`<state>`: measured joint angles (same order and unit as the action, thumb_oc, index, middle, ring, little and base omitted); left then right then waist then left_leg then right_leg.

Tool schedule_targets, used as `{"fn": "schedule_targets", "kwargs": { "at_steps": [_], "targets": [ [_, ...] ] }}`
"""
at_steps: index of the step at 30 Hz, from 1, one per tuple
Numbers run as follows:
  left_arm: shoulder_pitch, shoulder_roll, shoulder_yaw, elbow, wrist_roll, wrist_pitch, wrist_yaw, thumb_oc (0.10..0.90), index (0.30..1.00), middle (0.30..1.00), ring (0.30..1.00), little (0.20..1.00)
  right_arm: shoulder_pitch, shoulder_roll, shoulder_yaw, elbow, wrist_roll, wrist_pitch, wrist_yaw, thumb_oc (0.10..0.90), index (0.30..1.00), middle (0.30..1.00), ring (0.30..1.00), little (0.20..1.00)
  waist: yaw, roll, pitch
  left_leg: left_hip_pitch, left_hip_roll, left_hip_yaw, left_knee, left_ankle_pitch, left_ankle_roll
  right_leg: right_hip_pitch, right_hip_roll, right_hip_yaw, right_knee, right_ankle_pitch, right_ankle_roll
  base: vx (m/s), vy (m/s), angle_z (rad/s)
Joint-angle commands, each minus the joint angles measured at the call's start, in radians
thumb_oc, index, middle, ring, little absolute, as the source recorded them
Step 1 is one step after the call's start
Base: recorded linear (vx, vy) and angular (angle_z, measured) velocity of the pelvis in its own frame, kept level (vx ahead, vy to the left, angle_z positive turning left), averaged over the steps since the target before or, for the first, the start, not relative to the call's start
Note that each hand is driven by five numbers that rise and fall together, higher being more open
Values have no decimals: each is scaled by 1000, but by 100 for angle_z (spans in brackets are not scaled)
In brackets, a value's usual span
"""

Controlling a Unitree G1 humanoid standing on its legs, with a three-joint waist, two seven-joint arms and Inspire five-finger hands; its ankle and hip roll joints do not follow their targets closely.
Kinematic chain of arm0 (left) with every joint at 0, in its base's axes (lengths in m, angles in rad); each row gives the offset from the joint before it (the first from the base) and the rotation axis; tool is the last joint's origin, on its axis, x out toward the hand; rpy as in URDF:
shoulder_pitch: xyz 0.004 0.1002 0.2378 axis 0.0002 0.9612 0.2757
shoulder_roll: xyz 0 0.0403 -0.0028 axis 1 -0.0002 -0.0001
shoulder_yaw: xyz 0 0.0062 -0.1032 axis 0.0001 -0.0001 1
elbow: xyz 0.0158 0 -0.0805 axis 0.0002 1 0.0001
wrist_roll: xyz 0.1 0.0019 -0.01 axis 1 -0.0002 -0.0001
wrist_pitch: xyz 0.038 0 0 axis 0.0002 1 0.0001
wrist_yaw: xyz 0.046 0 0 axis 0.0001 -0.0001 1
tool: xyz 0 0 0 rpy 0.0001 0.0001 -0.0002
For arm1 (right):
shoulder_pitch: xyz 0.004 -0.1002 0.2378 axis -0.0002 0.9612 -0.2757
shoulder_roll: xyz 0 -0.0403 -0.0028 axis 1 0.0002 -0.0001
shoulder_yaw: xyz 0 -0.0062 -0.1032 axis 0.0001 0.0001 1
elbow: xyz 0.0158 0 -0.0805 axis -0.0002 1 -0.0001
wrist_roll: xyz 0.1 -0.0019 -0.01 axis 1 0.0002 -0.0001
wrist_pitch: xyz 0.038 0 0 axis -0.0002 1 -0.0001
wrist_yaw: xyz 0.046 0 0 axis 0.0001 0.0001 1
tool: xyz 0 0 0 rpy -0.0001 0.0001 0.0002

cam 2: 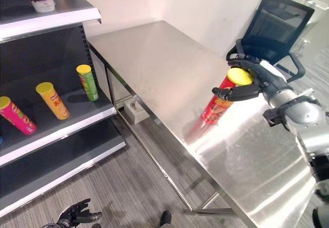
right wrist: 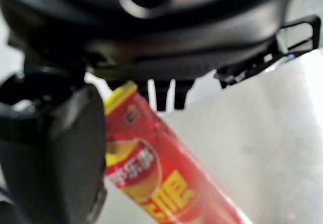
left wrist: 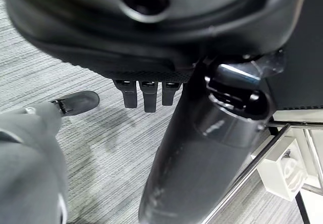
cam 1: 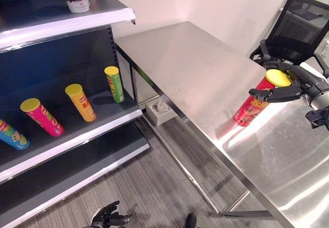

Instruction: Put the goods on the table back onto the shelves and tidy them up.

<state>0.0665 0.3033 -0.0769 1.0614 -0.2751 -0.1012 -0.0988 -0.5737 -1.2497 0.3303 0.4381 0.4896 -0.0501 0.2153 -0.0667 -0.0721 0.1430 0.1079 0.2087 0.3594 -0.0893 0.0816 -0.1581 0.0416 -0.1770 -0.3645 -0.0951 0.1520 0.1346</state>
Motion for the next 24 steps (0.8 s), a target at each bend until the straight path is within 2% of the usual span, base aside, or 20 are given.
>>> {"fn": "schedule_targets", "kwargs": {
  "at_steps": [1, 4, 11, 14, 15, 17, 19, 21, 24],
  "targets": [
    [-67, 70, -59, 6, -24, -15, -8, 800, 900, 900, 900, 900, -177, -103, 44, 23, -14, -21, -12, 400, 300, 300, 300, 300, 39, -52, -18, 21, 14, -8, 2, -37, -2, 49, -72, -16, 8, -30, 85, 0, 0, 0],
    [-71, 72, -55, 8, -24, -14, -7, 800, 900, 900, 900, 900, -188, -108, 58, 21, -22, -18, -14, 400, 300, 300, 300, 300, 37, -51, -18, 22, 14, -9, 2, -37, -2, 50, -72, -17, 8, -30, 86, 0, 0, 0],
    [-81, 72, -38, -4, -33, -11, 4, 800, 900, 900, 900, 900, -154, -80, -26, -47, -75, -32, -63, 400, 300, 300, 300, 300, 37, -45, -19, 22, 9, -17, 2, -37, 2, 59, -77, -24, 8, -31, 85, -3, 1, 4],
    [-81, 72, -21, -10, -43, -20, 11, 800, 900, 900, 900, 900, -106, -15, -151, -149, 7, -85, -99, 400, 300, 300, 300, 300, 44, -39, -21, 23, 9, -24, 2, -38, 5, 68, -77, -33, 8, -35, 84, 12, -19, 2],
    [-82, 73, -13, -14, -46, -27, 14, 800, 900, 900, 900, 900, -92, 29, -229, -220, 107, -139, -108, 400, 300, 300, 300, 300, 50, -33, -20, 25, 11, -33, 2, -39, 3, 79, -74, -42, 8, -42, 82, 29, -45, 5],
    [-80, 74, -4, -26, -51, -31, 15, 800, 900, 900, 900, 900, -92, 83, -291, -289, 157, -183, -125, 400, 300, 300, 300, 300, 61, -28, -23, 22, 14, -42, 2, -38, 2, 86, -72, -55, 8, -49, 79, 25, -39, 10],
    [-77, 78, 2, -35, -57, -34, 15, 800, 900, 900, 900, 900, -101, 95, -305, -331, 154, -197, -135, 400, 300, 300, 300, 300, 66, -27, -25, 16, 14, -49, 2, -34, 3, 88, -72, -62, 8, -51, 77, 7, -31, 17],
    [-70, 81, 12, -31, -67, -36, 18, 800, 900, 900, 900, 900, -146, 142, -331, -388, 188, -237, -158, 400, 300, 300, 300, 300, 81, -21, -31, 11, 19, -63, 2, -30, 0, 96, -66, -76, 8, -62, 72, 22, -56, 17],
    [-54, 83, 29, -50, -94, -39, 24, 800, 900, 900, 900, 900, -217, 212, -311, -509, 175, -266, -174, 400, 300, 300, 300, 300, 107, -5, -39, 3, 34, -87, 2, -21, -8, 112, -52, -102, 8, -83, 60, 18, -70, 33]
  ]
}}
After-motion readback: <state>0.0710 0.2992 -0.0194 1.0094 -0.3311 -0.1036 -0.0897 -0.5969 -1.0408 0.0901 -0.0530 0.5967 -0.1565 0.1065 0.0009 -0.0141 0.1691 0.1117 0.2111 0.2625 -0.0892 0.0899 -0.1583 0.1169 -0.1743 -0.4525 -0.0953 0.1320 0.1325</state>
